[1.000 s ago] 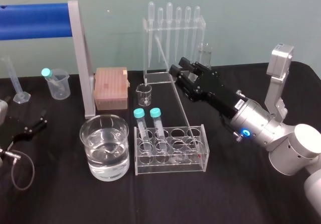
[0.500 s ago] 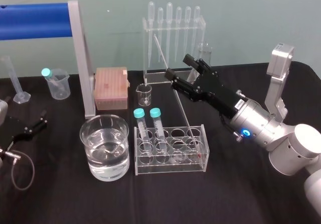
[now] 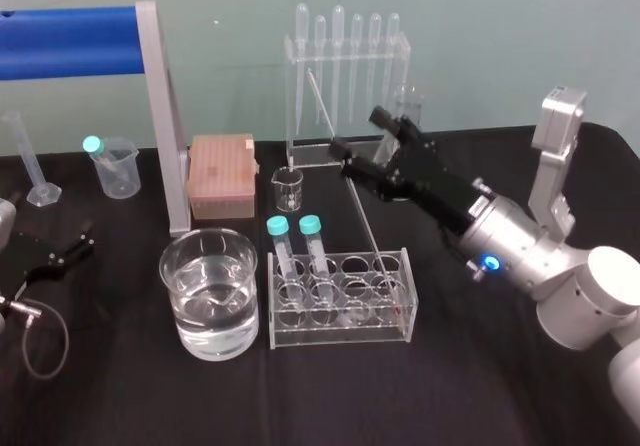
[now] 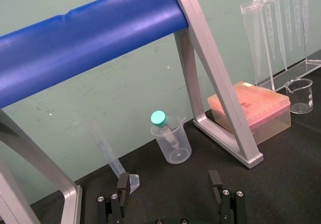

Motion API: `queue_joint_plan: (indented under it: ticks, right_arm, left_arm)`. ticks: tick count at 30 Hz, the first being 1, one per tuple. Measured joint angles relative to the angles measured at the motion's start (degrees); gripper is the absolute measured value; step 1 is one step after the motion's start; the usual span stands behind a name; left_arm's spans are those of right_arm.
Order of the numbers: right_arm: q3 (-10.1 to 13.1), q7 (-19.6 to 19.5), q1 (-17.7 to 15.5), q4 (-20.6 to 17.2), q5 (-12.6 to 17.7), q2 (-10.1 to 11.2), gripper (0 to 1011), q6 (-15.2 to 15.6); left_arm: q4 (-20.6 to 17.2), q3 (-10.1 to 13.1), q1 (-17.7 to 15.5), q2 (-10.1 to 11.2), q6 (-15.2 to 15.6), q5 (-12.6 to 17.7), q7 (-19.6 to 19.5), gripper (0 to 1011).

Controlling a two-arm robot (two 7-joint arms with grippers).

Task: Hold the thermometer with one hand and immerse one end into the beaker, then reinsert it into the test tube rack.

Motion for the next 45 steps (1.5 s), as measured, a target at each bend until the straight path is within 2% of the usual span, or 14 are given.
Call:
queue_joint_plan:
  ticks: [1,2,4,5,6,7,9,10,11,12,15,22,31,45]
  right_arm:
    - [0.61,-3.32,-1.09,-2.08,-1.65,0.29,1002,0.33]
    - [0.61,-3.32,-1.09,-2.08,-1.65,0.29,1003,0.33]
    - [2.16,-12.89,-4.0,-7.39,-7.09,0.88,1002,2.06]
    - [2.16,-12.89,-4.0,-7.39,-7.09,0.88,1002,2.06]
    - [2.92,-18.09,-5.48,-10.32,-10.49,1.16,1002,3.64]
    - [2.92,-18.09,-5.48,-10.32,-10.49,1.16,1002,3.64]
    - [3.77,-27.82,-7.73,-15.09,-17.54,1.78,1002,9.03]
    - [4.07,-30.96,-8.55,-16.52,-19.81,1.86,1002,11.28]
    - [4.07,-30.96,-8.55,-16.52,-19.81,1.86,1002,11.28]
    - [4.38,-33.61,-9.28,-17.58,-21.68,1.83,1002,13.56]
    - [5.05,-36.51,-10.34,-18.38,-23.72,1.61,1002,16.69]
    - [6.29,-37.65,-11.65,-16.93,-24.56,0.9,1002,19.56]
    - [7.76,-34.14,-11.97,-13.54,-22.64,-0.67,1002,18.17]
    - [7.6,-34.46,-11.93,-13.77,-22.74,-0.51,1002,18.17]
  left_arm:
    - [0.0,0.0,0.0,0.0,0.0,0.0,0.0,1008]
    - [0.0,0.0,0.0,0.0,0.0,0.0,0.0,1008]
    - [0.0,0.0,0.0,0.0,0.0,0.0,0.0,1008]
    - [0.0,0.0,0.0,0.0,0.0,0.0,0.0,1008]
    - [0.0,0.0,0.0,0.0,0.0,0.0,0.0,1008]
    - [0.0,0.0,0.0,0.0,0.0,0.0,0.0,1008]
    - [0.0,0.0,0.0,0.0,0.0,0.0,0.0,1008]
    - [0.0,0.0,0.0,0.0,0.0,0.0,0.0,1008]
    - [0.0,0.0,0.0,0.0,0.0,0.0,0.0,1008]
    - [0.0,0.0,0.0,0.0,0.0,0.0,0.0,1008]
    - [0.0,0.0,0.0,0.0,0.0,0.0,0.0,1008]
    - [0.0,0.0,0.0,0.0,0.0,0.0,0.0,1008]
    - [0.0,0.0,0.0,0.0,0.0,0.0,0.0,1008]
    - [0.0,0.0,0.0,0.0,0.0,0.0,0.0,1008]
